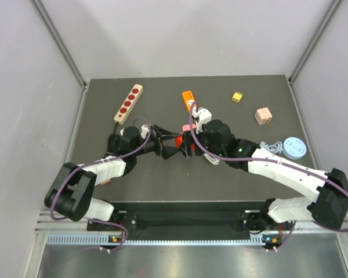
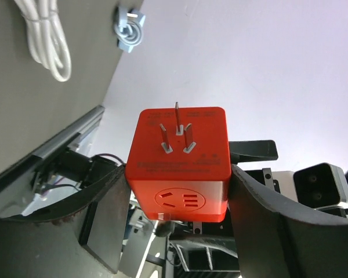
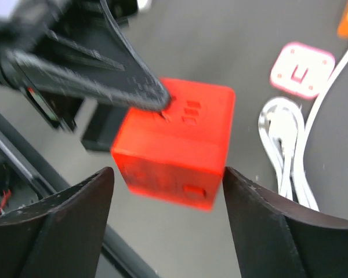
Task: Insert the plug
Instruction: Adjust the plug.
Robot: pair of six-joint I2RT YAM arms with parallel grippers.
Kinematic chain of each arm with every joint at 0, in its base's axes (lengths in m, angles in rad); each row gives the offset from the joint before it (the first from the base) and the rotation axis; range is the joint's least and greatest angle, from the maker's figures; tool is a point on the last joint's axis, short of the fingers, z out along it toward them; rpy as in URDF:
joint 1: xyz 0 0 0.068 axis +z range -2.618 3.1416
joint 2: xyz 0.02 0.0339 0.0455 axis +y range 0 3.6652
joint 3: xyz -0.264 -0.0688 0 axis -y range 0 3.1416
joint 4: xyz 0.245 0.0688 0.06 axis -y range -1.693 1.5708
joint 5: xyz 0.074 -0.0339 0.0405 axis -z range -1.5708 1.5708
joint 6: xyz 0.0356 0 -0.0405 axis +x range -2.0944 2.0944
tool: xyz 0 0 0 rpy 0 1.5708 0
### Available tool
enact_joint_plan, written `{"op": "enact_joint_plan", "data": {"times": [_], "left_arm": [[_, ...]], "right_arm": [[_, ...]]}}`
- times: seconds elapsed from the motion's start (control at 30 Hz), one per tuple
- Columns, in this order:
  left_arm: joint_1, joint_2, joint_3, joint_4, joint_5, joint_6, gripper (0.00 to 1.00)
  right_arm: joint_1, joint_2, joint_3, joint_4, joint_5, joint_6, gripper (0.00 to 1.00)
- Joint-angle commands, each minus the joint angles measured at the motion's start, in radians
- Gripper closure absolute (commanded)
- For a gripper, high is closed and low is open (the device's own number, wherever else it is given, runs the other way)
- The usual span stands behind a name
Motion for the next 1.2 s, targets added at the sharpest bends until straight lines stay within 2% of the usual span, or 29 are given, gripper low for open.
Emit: {"op": "enact_joint_plan", "data": {"times": [0.0, 0.13, 0.3, 0.4, 0.57, 0.73, 0.8, 0.83, 0.93, 1.1, 1.17], "left_arm": [[-0.015, -0.051, -0.006, 0.153, -0.045, -0.139, 1.00], [-0.015, -0.071, -0.029, 0.146, -0.102, -0.202, 1.00], [-0.015, -0.084, -0.023, 0.119, -0.124, -0.228, 1.00], [-0.015, -0.094, -0.035, 0.126, -0.136, -0.268, 1.00], [-0.020, -0.077, -0.068, 0.232, -0.154, -0.362, 1.00], [-0.026, -0.074, -0.086, 0.263, -0.167, -0.402, 1.00], [-0.029, -0.078, -0.095, 0.287, -0.185, -0.417, 1.00], [-0.032, -0.077, -0.097, 0.301, -0.191, -0.437, 1.00], [-0.033, -0.084, -0.106, 0.344, -0.226, -0.477, 1.00], [-0.033, -0.086, -0.085, 0.323, -0.236, -0.478, 1.00], [-0.033, -0.089, -0.088, 0.324, -0.239, -0.478, 1.00]], "right_arm": [[0.027, -0.039, 0.005, 0.198, 0.056, 0.032, 0.24], [0.041, -0.022, 0.010, 0.226, 0.103, 0.029, 0.24], [0.088, 0.023, 0.050, 0.206, 0.227, -0.028, 0.35], [0.123, 0.047, 0.062, 0.212, 0.312, -0.051, 0.36], [0.156, 0.090, 0.062, 0.234, 0.381, -0.054, 0.37], [0.169, 0.110, 0.044, 0.284, 0.421, -0.034, 0.52], [0.173, 0.118, 0.042, 0.296, 0.439, -0.028, 0.49], [0.173, 0.127, 0.041, 0.303, 0.441, -0.022, 0.39], [0.177, 0.138, 0.022, 0.347, 0.442, -0.003, 0.30], [0.188, 0.138, -0.013, 0.431, 0.455, 0.003, 0.31], [0.192, 0.142, -0.010, 0.431, 0.477, 0.000, 0.35]]}}
